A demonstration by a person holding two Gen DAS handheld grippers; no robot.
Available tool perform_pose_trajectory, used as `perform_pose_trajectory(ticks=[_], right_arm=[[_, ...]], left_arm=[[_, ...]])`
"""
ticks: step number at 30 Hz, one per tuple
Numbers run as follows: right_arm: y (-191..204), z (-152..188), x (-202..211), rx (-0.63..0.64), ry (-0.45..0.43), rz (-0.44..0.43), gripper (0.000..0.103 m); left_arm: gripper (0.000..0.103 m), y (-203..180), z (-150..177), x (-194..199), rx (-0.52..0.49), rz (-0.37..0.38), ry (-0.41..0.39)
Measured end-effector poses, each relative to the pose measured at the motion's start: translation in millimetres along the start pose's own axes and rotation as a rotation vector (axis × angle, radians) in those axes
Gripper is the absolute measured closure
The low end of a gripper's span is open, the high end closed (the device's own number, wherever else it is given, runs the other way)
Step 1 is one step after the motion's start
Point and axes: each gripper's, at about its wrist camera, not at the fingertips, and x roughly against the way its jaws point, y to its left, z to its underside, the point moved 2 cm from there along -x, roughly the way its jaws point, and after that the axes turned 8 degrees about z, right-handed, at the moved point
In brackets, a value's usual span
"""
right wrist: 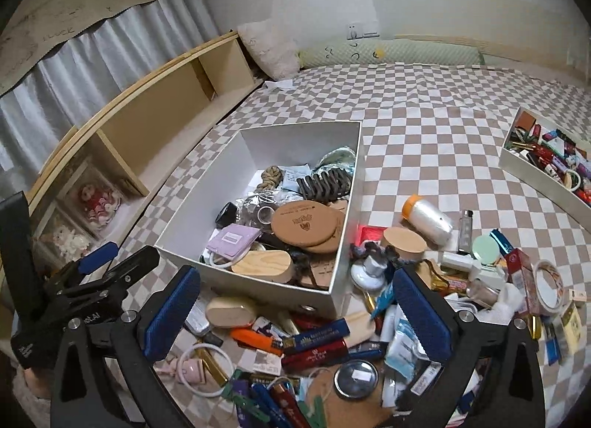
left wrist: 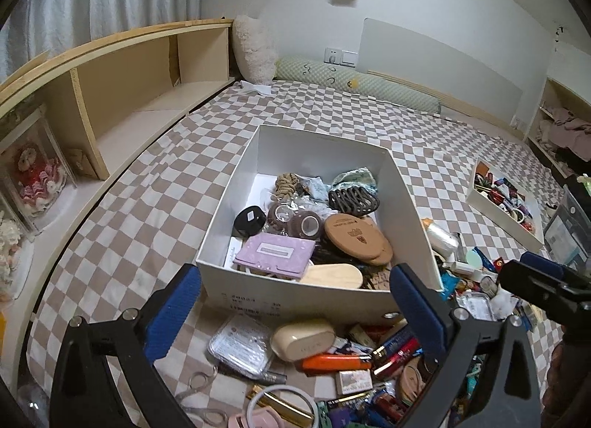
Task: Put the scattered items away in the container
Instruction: 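Withdraw both tools from the white box back over the pile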
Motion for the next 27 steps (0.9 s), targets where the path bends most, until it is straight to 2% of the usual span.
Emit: perform_pose_trajectory(ticks=[13,27], right_arm=[[-17,15,41,0.006,-0.039,0.038,0.0],[-52,39,78,-0.042,-0.07,0.089,0.0]], left_arm=[[0.001,-30,11,36,-0.043,0.014,-0.031],[0.001,-54,27,69,-0.064,0.041,-0.064]])
